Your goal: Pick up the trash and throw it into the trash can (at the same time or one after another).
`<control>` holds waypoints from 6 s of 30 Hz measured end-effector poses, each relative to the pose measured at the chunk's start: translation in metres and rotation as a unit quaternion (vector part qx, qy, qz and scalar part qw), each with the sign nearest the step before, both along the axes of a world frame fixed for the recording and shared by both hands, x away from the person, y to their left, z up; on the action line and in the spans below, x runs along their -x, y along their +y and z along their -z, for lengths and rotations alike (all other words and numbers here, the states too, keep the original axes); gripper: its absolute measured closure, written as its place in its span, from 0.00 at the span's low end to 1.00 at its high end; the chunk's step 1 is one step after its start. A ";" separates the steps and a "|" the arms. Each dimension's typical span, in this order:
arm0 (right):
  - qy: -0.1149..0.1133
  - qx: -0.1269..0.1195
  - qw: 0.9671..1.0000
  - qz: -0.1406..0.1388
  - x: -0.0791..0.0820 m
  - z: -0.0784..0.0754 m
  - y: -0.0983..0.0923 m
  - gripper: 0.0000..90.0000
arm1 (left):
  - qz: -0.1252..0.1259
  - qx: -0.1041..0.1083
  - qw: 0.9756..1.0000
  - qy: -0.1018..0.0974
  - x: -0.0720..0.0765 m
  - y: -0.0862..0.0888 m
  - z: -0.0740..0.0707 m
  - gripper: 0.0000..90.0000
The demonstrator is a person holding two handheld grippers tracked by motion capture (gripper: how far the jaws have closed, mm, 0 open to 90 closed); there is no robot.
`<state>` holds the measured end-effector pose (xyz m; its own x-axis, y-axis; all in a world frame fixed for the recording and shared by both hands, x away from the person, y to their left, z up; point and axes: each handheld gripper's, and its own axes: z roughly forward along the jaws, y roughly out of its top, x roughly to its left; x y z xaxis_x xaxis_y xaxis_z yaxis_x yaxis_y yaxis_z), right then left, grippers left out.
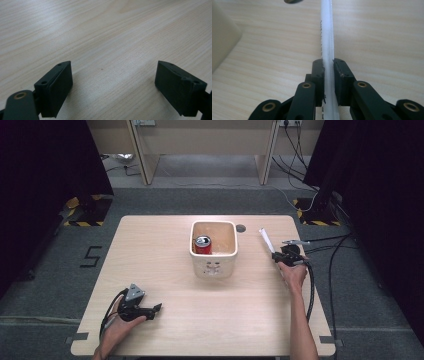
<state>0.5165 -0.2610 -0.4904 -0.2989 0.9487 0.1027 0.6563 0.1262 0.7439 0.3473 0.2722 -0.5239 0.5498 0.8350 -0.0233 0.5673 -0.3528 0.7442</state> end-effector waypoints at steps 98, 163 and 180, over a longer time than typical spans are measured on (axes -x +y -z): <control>-0.112 -0.053 0.975 -0.185 -0.014 -0.173 0.189 0.88 | 0.000 0.001 1.000 0.000 0.000 0.000 0.000 0.16; -0.075 -0.027 0.981 -0.179 -0.028 -0.142 0.204 0.61 | 0.002 0.000 1.000 0.003 0.000 0.001 0.000 0.16; -0.078 -0.037 0.986 -0.146 -0.004 -0.148 0.155 0.34 | 0.000 0.001 1.000 0.002 0.000 0.000 0.000 0.16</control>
